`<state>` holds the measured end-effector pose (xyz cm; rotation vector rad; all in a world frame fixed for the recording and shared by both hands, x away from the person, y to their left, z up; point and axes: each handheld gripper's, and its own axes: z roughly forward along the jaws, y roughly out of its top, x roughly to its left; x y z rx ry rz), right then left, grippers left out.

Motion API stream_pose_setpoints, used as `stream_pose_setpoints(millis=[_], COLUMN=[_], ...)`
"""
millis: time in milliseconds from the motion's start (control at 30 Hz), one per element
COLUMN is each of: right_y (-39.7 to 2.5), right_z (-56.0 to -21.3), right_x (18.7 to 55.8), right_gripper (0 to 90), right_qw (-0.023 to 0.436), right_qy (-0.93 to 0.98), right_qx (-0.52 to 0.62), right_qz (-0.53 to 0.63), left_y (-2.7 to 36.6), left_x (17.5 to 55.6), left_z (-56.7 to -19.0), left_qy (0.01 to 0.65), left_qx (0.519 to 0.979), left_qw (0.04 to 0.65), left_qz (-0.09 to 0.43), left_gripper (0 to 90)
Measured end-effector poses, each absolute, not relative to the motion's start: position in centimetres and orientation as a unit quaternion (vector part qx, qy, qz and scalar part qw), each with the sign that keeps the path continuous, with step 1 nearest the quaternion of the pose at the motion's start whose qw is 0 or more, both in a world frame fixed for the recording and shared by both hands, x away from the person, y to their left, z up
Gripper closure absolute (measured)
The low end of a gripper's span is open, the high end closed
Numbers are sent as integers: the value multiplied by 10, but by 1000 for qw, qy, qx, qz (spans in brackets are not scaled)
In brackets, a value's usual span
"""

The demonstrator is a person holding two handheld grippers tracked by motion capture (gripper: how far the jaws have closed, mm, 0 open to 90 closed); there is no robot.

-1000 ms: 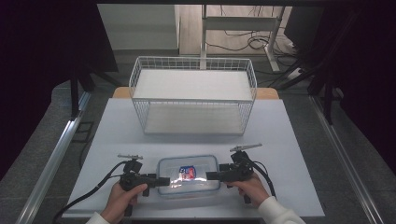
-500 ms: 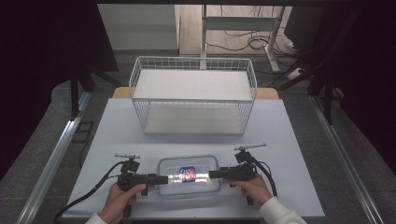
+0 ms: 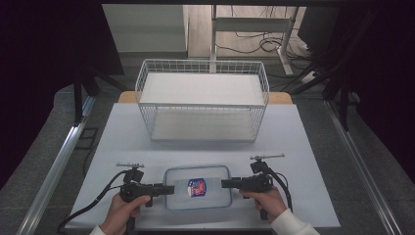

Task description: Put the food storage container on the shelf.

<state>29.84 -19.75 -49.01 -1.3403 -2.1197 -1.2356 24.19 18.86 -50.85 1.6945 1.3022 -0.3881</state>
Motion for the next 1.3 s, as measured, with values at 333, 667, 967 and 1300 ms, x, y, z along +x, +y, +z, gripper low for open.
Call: stream_pose_setpoints(millis=[333, 667, 967, 1300], right_y=[-198, -199, -199, -198], right_z=[-483, -480, -475, -472], right_x=[295, 294, 293, 294], right_gripper=[518, 519, 519, 518], right_qw=[162, 152, 143, 127], right_qy=[-746, -747, -749, -757], right_qx=[-470, -467, -463, -454], right_qz=[-442, -447, -452, -453], left_y=[190, 188, 188, 187], left_x=[241, 241, 242, 246], left_z=[-504, -498, -495, -495], left_qy=[525, 519, 516, 516], left_qx=[690, 697, 698, 698], left_qw=[476, 476, 478, 480], left_qz=[-150, -136, -134, -132], left_gripper=[484, 483, 484, 473])
